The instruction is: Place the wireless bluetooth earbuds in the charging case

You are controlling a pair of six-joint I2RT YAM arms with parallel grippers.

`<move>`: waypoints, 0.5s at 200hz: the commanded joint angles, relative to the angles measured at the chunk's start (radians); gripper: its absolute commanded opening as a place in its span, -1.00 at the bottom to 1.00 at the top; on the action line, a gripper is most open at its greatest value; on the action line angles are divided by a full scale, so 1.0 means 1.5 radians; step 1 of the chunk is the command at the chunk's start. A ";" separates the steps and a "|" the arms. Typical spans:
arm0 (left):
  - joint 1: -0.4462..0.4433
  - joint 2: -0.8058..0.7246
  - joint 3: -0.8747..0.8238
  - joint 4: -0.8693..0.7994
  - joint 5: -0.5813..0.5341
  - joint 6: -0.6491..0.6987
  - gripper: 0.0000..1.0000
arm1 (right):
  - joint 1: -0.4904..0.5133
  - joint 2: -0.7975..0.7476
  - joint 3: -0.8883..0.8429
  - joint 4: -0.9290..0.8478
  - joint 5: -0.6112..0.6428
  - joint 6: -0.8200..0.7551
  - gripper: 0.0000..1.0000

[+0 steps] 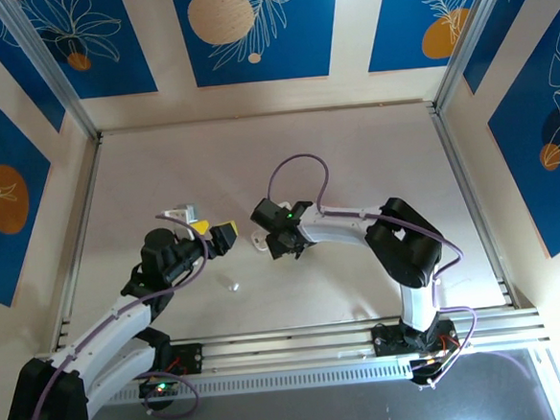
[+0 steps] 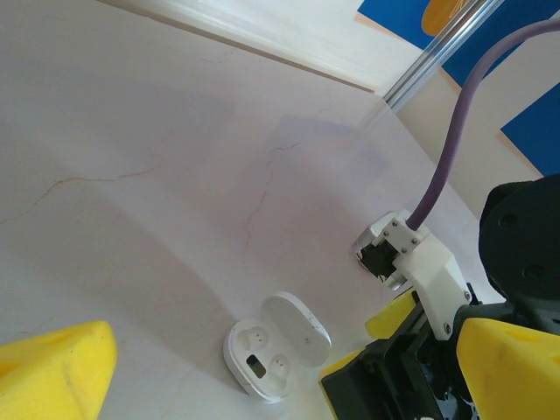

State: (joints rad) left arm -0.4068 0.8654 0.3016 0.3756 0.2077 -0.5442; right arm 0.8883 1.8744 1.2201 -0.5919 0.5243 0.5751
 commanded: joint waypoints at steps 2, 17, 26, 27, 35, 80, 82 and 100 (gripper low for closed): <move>0.009 -0.011 -0.007 -0.002 0.000 -0.006 0.99 | -0.009 0.013 0.023 -0.002 0.000 -0.012 0.48; 0.010 -0.012 -0.007 -0.003 0.001 -0.006 0.99 | -0.016 0.018 0.027 -0.004 -0.003 -0.013 0.47; 0.010 -0.013 -0.007 -0.003 0.002 -0.006 0.99 | -0.020 0.020 0.029 -0.004 -0.005 -0.015 0.48; 0.010 -0.013 -0.007 -0.003 0.002 -0.006 0.99 | -0.020 0.021 0.029 -0.004 -0.006 -0.015 0.47; 0.010 -0.013 -0.007 -0.003 0.003 -0.007 0.99 | -0.024 0.023 0.032 -0.004 -0.008 -0.017 0.48; 0.011 -0.014 -0.008 -0.002 0.004 -0.008 0.99 | -0.038 0.027 0.051 -0.004 -0.016 -0.029 0.48; 0.011 -0.014 -0.008 -0.002 0.005 -0.008 0.99 | -0.040 0.027 0.051 -0.005 -0.018 -0.030 0.47; 0.012 -0.014 -0.008 -0.002 0.006 -0.008 0.99 | -0.049 0.030 0.056 0.002 -0.033 -0.033 0.48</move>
State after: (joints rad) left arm -0.4026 0.8604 0.3012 0.3744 0.2081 -0.5449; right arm 0.8295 1.9041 1.2709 -0.5915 0.5125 0.5430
